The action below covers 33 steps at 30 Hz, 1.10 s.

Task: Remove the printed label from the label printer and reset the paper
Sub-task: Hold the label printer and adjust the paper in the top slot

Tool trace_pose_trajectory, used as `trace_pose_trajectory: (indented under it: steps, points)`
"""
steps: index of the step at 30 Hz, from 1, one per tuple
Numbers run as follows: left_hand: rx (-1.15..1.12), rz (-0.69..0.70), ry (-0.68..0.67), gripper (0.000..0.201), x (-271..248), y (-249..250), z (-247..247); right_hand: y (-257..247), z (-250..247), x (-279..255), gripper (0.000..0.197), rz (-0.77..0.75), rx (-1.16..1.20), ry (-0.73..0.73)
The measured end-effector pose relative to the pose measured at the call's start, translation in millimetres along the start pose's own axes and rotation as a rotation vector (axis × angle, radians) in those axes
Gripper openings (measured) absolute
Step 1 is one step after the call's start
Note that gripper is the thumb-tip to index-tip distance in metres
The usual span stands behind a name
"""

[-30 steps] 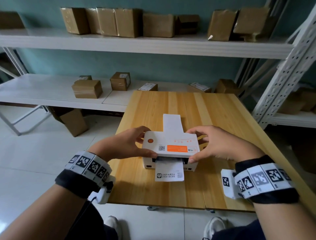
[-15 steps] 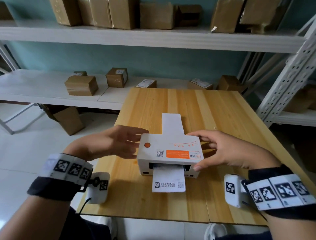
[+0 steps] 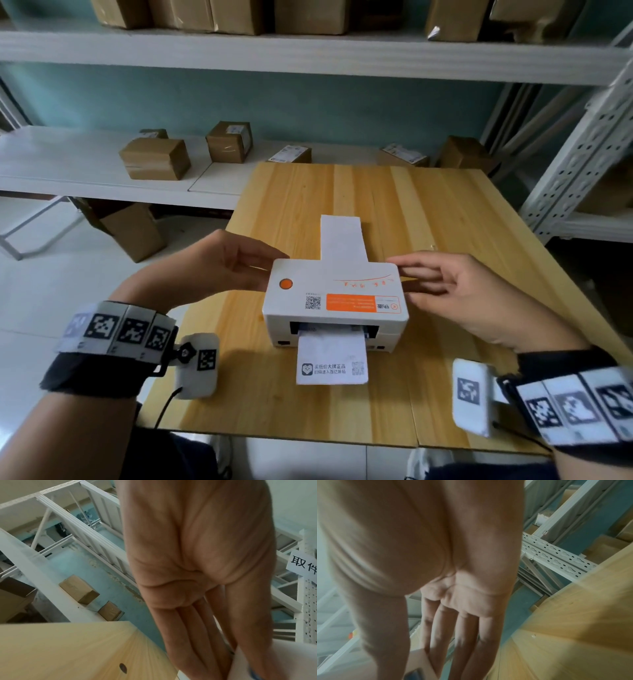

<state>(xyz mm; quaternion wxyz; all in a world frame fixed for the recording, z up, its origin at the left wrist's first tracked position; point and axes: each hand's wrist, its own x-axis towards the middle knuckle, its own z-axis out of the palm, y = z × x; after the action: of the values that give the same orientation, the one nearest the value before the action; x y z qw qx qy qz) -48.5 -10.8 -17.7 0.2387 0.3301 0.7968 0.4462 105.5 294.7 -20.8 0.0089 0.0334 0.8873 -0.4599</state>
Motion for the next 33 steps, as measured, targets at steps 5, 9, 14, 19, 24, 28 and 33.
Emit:
trace_pose_trajectory:
  steps: [5,9,14,19,24,28,33]
  points:
    - [0.034,0.052,0.047,0.035,3.6,-2.7,4.4,-7.9,2.9,2.0,0.051,-0.008,-0.047,0.033]
    - [0.003,0.068,0.045,0.038,3.1,-5.2,6.1,-11.8,0.3,4.6,0.043,-0.009,-0.069,0.058]
    - [-0.005,0.08,0.044,0.036,3.9,-8.4,5.3,-8.6,2.2,4.6,0.04,-0.011,-0.041,0.069]
    - [-0.003,0.078,0.039,0.036,3.5,-9.1,3.4,-9.1,3.5,5.3,0.039,-0.005,-0.034,0.06]
    - [0.013,0.062,0.032,0.036,4.0,-15.5,1.9,-6.7,6.2,5.0,0.04,0.007,-0.082,0.035]
    - [-0.018,0.043,0.009,0.037,4.5,-18.1,1.7,-5.2,5.0,5.5,0.038,0.01,-0.076,0.032]
    - [-0.059,0.023,0.013,0.035,4.8,-13.9,4.7,-2.3,3.3,6.7,0.037,0.01,-0.043,0.029]
